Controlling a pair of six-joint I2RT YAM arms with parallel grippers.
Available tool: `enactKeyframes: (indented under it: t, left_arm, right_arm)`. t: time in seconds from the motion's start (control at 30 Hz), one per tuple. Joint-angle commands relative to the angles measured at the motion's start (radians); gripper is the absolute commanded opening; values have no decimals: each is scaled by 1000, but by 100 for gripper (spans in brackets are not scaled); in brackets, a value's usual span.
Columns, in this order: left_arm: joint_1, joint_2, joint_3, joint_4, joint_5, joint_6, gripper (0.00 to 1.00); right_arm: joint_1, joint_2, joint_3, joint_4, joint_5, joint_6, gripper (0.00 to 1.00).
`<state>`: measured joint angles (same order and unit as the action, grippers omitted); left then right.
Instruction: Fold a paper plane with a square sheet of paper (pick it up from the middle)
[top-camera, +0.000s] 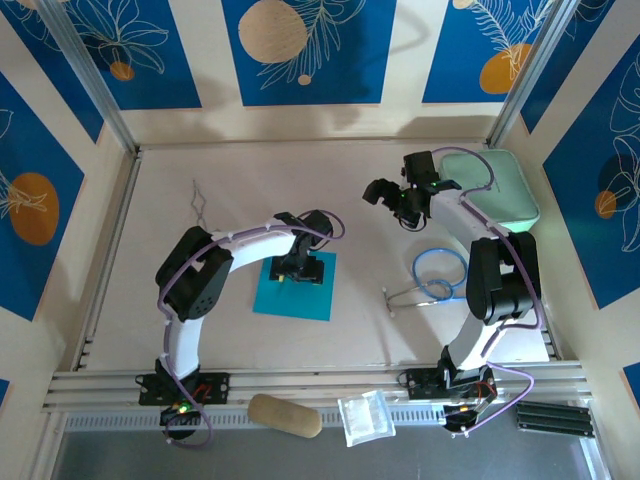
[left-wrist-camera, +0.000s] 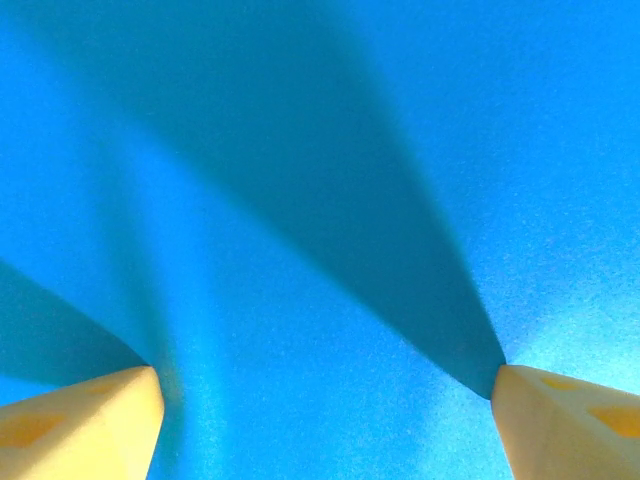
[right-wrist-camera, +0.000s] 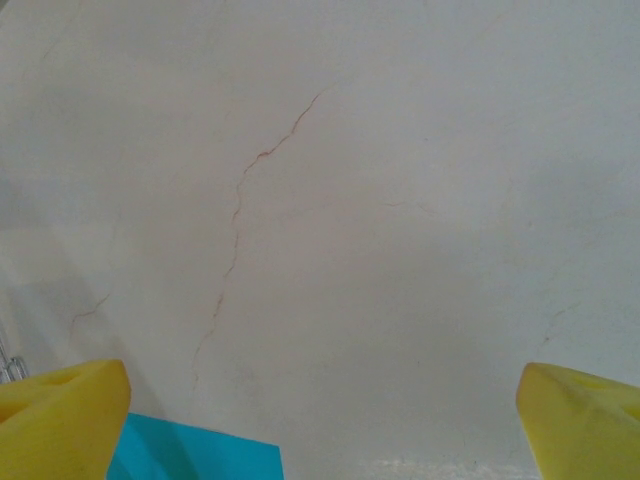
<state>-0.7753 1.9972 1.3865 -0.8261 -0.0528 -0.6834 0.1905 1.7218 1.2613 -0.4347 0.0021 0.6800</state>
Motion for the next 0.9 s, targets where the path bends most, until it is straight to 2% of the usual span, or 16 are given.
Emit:
enactKeyframes:
  t: [0.0, 0.23, 0.37, 0.6, 0.7, 0.77, 0.87]
  left_arm:
    - [3, 37, -51, -7, 7, -13, 83]
    - [4, 19, -50, -4, -2, -18, 81]
    - [4, -4, -47, -4, -12, -26, 75]
    - [15, -84, -29, 5, -3, -14, 52]
    - [49, -153, -43, 73, 88, 7, 42]
    - [84, -212, -84, 168, 185, -5, 37]
    - [132, -285, -155, 329, 316, -58, 34]
  right_arm:
    - [4, 10, 27, -13, -18, -6, 100]
    - [4, 7, 28, -13, -17, -3, 100]
    - [4, 5, 26, -13, -17, 0, 100]
    - [0, -13, 19, 1, -25, 1, 99]
    - [-6, -29, 4, 30, -68, 17, 98]
    - [-4, -42, -23, 72, -128, 43, 96]
    - [0, -55, -51, 111, -172, 58, 95]
